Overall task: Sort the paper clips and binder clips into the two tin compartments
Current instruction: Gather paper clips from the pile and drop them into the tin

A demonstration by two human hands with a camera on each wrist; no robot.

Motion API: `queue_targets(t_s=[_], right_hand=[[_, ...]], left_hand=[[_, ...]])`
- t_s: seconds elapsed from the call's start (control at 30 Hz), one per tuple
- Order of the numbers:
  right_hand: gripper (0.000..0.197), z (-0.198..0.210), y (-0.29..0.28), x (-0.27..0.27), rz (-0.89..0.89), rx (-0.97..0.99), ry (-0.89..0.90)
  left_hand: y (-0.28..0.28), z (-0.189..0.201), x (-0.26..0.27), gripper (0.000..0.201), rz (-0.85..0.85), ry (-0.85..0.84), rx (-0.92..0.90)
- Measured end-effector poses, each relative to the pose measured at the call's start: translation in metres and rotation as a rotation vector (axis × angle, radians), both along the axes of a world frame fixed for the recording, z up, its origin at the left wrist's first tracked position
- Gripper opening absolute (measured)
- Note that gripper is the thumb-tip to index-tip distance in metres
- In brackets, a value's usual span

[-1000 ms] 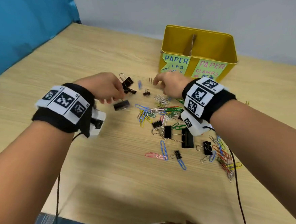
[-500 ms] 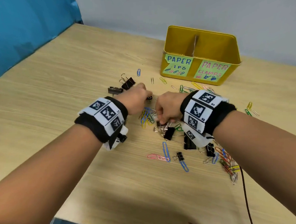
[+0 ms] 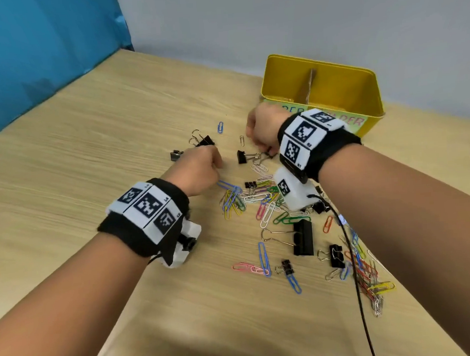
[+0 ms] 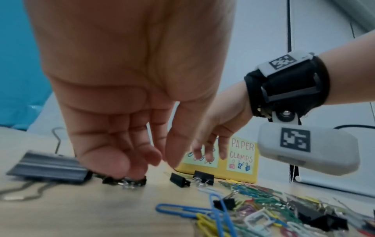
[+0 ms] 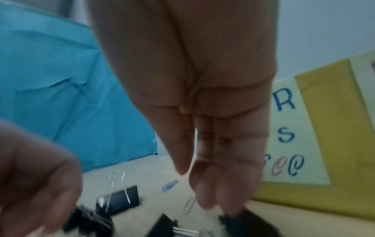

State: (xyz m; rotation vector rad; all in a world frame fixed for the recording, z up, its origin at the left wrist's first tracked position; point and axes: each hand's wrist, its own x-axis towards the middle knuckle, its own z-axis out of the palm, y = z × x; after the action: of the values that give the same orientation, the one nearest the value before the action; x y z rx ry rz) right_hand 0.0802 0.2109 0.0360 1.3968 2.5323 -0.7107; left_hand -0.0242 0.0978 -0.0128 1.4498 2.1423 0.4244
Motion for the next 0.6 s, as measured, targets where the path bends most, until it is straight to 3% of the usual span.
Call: queue_targets(t_s=[0.1,0.2,0.27,0.37,0.47,0.6], right_hand=[[0.030,-0.006,-0.003,0.005,0.138,0.123,-0.284],[0.030,-0.011,-0.007,0.011,0.150,0.142,-0.371],[0.031,-0.015,-0.007,0.013,0.134,0.115,-0.331],[0.036,-0.015,0.001,0.017,0.030,-0.027,-0.091],[0.038,-0.012,0.008,0.014,-0.041,0.035,0.081],[0.051,-0.015,0.000,-0.012,0.161,0.053,0.054]], left_hand=[[0.003,0.003,0.000,0.042,-0.009,0.018,0.050],[0.019,0.002,0.013,0.059,-0.116,0.001,0.049],[0.030,-0.001,0.022,0.061,-0.210,0.033,0.024],[0.038,-0.006,0.022,0.053,-0.218,0.133,-0.027],[0.034,-0.007,0.015,0.040,-0.200,0.235,-0.090],[0.023,-0.007,0.013,0.049,-0.268,0.265,-0.093]])
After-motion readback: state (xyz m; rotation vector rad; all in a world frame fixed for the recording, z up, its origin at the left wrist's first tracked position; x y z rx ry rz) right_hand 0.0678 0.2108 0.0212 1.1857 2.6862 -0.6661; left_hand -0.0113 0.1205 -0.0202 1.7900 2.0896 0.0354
